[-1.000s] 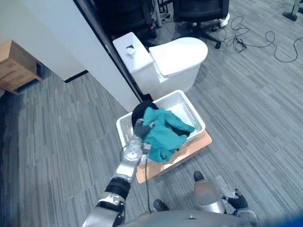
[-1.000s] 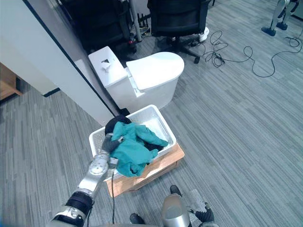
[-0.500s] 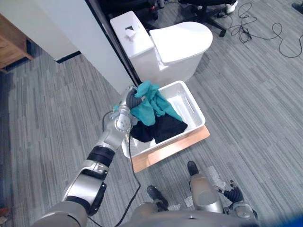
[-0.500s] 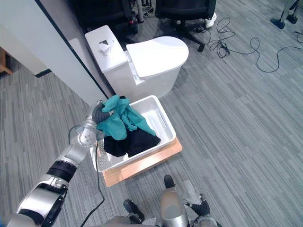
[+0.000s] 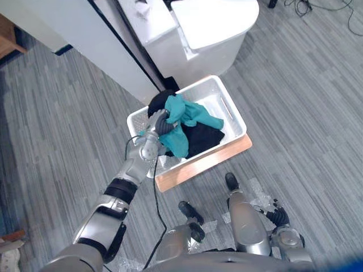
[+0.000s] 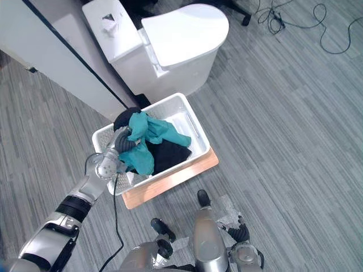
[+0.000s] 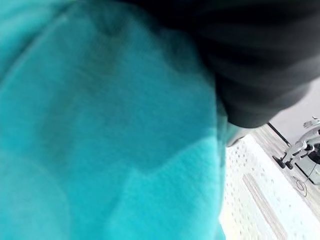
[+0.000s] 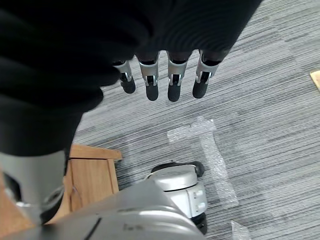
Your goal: Tidy the bed and pick cloth on bed and put in laundry
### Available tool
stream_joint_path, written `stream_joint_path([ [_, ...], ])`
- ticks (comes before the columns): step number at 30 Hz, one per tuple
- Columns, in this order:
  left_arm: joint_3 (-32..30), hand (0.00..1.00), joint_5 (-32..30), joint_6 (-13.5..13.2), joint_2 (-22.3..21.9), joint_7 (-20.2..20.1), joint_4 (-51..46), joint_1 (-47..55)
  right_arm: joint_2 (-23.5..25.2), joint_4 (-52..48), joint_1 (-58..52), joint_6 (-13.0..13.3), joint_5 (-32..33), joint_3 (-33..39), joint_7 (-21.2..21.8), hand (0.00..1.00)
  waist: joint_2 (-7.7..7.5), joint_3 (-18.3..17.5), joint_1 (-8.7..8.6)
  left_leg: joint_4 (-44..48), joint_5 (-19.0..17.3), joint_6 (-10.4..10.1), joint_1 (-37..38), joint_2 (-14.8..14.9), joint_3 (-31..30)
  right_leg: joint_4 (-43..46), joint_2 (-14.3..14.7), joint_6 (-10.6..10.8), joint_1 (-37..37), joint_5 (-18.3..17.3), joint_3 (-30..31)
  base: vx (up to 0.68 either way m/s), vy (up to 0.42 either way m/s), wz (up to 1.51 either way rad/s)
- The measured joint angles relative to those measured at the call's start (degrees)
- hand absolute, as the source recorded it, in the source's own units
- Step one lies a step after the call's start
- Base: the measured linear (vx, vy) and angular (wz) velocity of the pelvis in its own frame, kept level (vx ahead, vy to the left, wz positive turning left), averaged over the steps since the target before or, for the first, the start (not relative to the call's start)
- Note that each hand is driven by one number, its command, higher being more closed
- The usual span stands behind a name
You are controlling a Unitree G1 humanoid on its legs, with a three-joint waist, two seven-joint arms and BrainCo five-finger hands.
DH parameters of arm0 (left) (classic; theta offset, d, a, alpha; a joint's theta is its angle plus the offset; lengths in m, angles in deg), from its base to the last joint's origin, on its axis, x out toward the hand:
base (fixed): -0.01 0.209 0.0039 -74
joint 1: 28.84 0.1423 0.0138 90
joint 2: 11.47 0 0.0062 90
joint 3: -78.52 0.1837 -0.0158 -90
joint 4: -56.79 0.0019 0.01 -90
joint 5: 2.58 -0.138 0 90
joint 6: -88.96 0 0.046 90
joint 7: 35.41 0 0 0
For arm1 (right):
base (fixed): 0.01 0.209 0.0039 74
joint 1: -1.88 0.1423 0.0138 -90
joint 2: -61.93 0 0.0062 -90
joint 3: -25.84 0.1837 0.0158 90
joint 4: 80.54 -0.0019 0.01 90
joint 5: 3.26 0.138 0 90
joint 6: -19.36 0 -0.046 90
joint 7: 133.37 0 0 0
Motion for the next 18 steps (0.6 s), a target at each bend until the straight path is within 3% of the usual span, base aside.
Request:
stream_joint_path([
  [2,0.0,1.0,-0.01,0.07,0.0,0.0,-0.09,0.13,-0.08,0.27,0.28,-0.01,0.09,0.04,-0.08,0.0,0.21,0.1,0.12,0.11,0.02,0.02,-0.1,0.0,-0.01,0.11,-0.01,-0.01,-0.11,-0.01,0.05,0.0,-0.007,-0.02],
  [3,0.0,0.0,-0.01,0.14,0.0,0.01,-0.5,0.11,-0.19,0.28,0.44,-0.01,0.27,0.04,-0.12,0.0,0.51,0.27,0.12,0.1,0.02,0.03,-0.23,-0.03,-0.03,0.14,-0.04,0.0,-0.23,-0.01,0.03,0.0,0.0,0.0],
  [11,-3.44,0.0,-0.11,0.28,-0.17,0.31,-3.4,2.16,-0.38,1.19,1.44,-0.05,0.49,0.46,-0.35,0.0,1.02,0.56,0.5,0.06,0.46,0.66,-1.48,-0.12,-0.16,1.06,-0.19,-0.07,-1.75,-0.08,-0.54,-0.01,-0.003,0.02],
  [18,-7.0,0.0,0.36,0.2,0.08,2.47,-3.39,7.35,-0.31,2.7,1.29,-0.21,2.27,1.34,-0.53,0.0,1.04,0.56,1.95,0.0,0.51,0.73,-0.85,-0.1,-0.22,1.05,-0.43,-0.08,-0.73,-0.06,-0.96,-0.01,0.001,0.05],
])
